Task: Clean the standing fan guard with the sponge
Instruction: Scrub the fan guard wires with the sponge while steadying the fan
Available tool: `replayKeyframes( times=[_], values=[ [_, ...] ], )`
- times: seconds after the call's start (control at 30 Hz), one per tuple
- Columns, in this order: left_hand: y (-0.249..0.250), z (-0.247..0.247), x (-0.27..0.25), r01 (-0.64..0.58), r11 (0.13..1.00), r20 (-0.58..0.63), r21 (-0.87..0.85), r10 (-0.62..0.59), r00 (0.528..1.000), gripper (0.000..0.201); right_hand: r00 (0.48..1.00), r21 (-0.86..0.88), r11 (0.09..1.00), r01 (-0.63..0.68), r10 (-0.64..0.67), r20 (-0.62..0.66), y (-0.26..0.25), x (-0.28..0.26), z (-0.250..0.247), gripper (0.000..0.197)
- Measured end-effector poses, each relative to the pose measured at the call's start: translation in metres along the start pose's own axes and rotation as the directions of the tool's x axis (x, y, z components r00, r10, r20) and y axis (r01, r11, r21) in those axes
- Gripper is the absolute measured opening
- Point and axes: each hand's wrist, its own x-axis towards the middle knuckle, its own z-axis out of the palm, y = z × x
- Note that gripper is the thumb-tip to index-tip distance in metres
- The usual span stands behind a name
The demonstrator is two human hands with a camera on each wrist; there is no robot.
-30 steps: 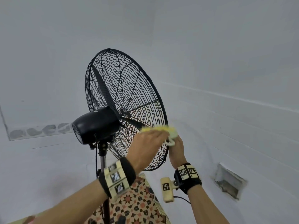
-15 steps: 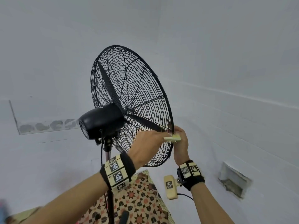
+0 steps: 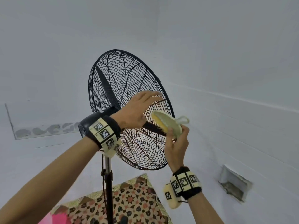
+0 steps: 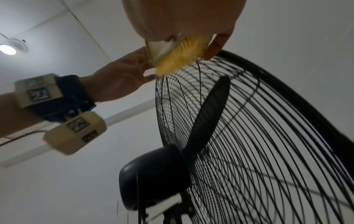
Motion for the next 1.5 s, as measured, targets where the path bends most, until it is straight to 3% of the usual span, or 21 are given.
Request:
replayKeyframes(
  times=[0.1, 0.2, 0.27, 0.37, 0.5, 0.6, 0.73, 0.87, 1.0, 1.1, 1.2, 1.4, 1.5],
  values=[
    [-0.019, -0.01, 0.016, 0.139, 0.978, -0.064, 0.154, -0.13, 0.989, 0.109, 0.998, 0.027, 1.0, -0.007, 0.008, -0.06, 0.015, -0.027, 0.009, 0.02],
    [-0.055, -0.016, 0.034, 0.173, 0.948, -0.097, 0.268, -0.152, 0.984, 0.111, 0.979, 0.046, 0.997, -0.065, 0.073, -0.191, 0.026, -0.037, 0.02, 0.027],
    [-0.079, -0.022, 0.044, 0.158, 0.923, -0.11, 0.35, -0.128, 0.986, 0.116, 0.945, 0.074, 0.989, -0.132, 0.148, -0.292, 0.038, -0.039, 0.026, 0.027],
    [-0.114, -0.036, 0.059, 0.159, 0.907, -0.057, 0.389, -0.149, 0.987, 0.136, 0.845, 0.115, 0.946, -0.302, 0.321, -0.427, 0.057, -0.049, 0.039, 0.054],
    [-0.144, -0.043, 0.07, 0.154, 0.924, -0.023, 0.351, -0.156, 0.987, 0.133, 0.795, 0.131, 0.937, -0.323, 0.344, -0.499, 0.07, -0.05, 0.056, 0.053],
    [-0.152, -0.046, 0.084, 0.114, 0.935, -0.051, 0.335, -0.103, 0.993, 0.129, 0.78, 0.145, 0.94, -0.31, 0.338, -0.526, 0.078, -0.043, 0.063, 0.041],
    [-0.157, -0.054, 0.107, -0.019, 0.918, 0.074, 0.395, -0.011, 0.997, 0.145, 0.717, 0.184, 0.935, -0.304, 0.351, -0.603, 0.082, -0.044, 0.074, 0.046],
    [-0.16, -0.056, 0.111, -0.174, 0.882, 0.061, 0.438, 0.164, 0.985, 0.127, 0.663, 0.222, 0.93, -0.293, 0.365, -0.653, 0.083, -0.046, 0.083, 0.044],
    [-0.163, -0.059, 0.108, -0.216, 0.873, 0.042, 0.436, 0.22, 0.975, 0.118, 0.611, 0.221, 0.924, -0.312, 0.374, -0.698, 0.084, -0.043, 0.089, 0.045],
    [-0.156, -0.06, 0.11, -0.221, 0.844, 0.065, 0.489, 0.217, 0.974, 0.115, 0.571, 0.233, 0.897, -0.375, 0.421, -0.705, 0.09, -0.036, 0.092, 0.041],
    [-0.15, -0.055, 0.119, -0.204, 0.819, 0.09, 0.536, 0.185, 0.979, 0.115, 0.582, 0.233, 0.863, -0.449, 0.48, -0.657, 0.105, -0.021, 0.088, 0.044],
    [-0.163, -0.046, 0.135, -0.111, 0.791, 0.122, 0.602, 0.046, 0.991, 0.114, 0.593, 0.353, 0.764, -0.54, 0.643, -0.484, 0.132, 0.026, 0.089, 0.048],
    [-0.176, -0.043, 0.139, -0.064, 0.751, 0.117, 0.657, -0.018, 0.993, 0.115, 0.569, 0.424, 0.693, -0.584, 0.721, -0.395, 0.146, 0.049, 0.104, 0.048]
  ],
)
